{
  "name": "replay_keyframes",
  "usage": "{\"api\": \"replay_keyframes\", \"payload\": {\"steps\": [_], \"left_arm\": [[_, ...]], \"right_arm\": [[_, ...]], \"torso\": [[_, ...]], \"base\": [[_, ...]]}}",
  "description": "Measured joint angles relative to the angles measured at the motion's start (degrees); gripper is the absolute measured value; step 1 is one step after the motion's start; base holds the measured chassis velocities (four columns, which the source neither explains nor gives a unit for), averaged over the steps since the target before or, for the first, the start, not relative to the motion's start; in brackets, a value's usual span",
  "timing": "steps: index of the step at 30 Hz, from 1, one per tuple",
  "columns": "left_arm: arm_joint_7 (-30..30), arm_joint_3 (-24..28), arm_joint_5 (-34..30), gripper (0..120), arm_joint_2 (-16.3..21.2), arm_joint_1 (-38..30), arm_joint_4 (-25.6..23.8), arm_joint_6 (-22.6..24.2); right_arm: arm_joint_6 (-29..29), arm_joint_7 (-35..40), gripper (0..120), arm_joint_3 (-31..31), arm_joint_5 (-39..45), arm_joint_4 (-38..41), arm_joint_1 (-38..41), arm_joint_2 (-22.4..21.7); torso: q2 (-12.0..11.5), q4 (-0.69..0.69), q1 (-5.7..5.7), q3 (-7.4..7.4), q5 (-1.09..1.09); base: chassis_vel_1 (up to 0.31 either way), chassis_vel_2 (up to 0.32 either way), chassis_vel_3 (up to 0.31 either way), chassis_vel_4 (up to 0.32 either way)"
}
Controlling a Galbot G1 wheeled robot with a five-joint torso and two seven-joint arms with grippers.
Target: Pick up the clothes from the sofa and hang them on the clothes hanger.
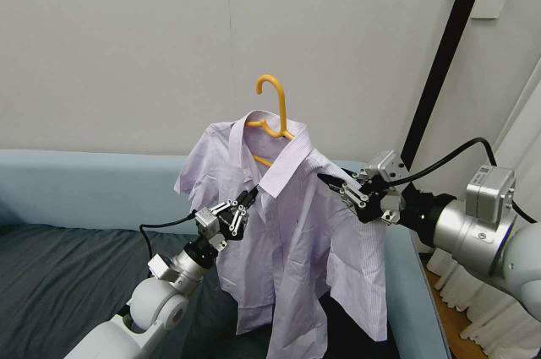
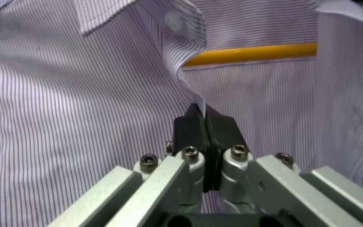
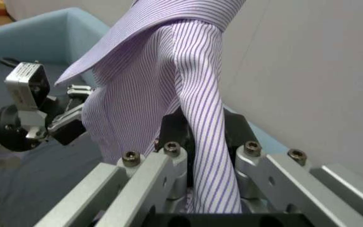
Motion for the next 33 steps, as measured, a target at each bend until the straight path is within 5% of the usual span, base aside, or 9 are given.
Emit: {"api": "replay_keyframes", "payload": {"steps": [4,15,27,33], "left_arm": [[-4.09,-0.26,0.13,4,-0.17,0.44,0.20,0.00],[-9.77,-5.11,4.89,43,-0.34,5.85,1.01,0.78],[-14.22,-10.30,7.62,91,-1.95,12.39,0.87,1.65],[-14.32,-11.54,8.04,100,-1.75,14.16,-0.30,1.62]], "right_arm": [[0.14,0.00,8,0.14,0.50,-0.24,0.11,0.05],[0.46,3.77,8,2.39,1.94,-1.72,1.52,-1.45],[-9.48,11.51,8,3.03,1.76,-10.58,12.67,-5.37],[-9.50,13.97,8,2.73,0.75,-12.72,13.79,-7.77]], "torso": [[0.00,-0.01,0.00,0.00,0.00],[0.00,0.00,0.00,0.00,0.00],[0.00,-0.01,0.00,0.00,0.01],[0.00,0.00,0.00,0.00,0.01]], "base": [[0.000,0.000,0.000,0.000],[0.000,0.000,0.000,0.000],[0.000,0.000,0.000,0.000],[0.000,0.000,0.000,0.000]]}}
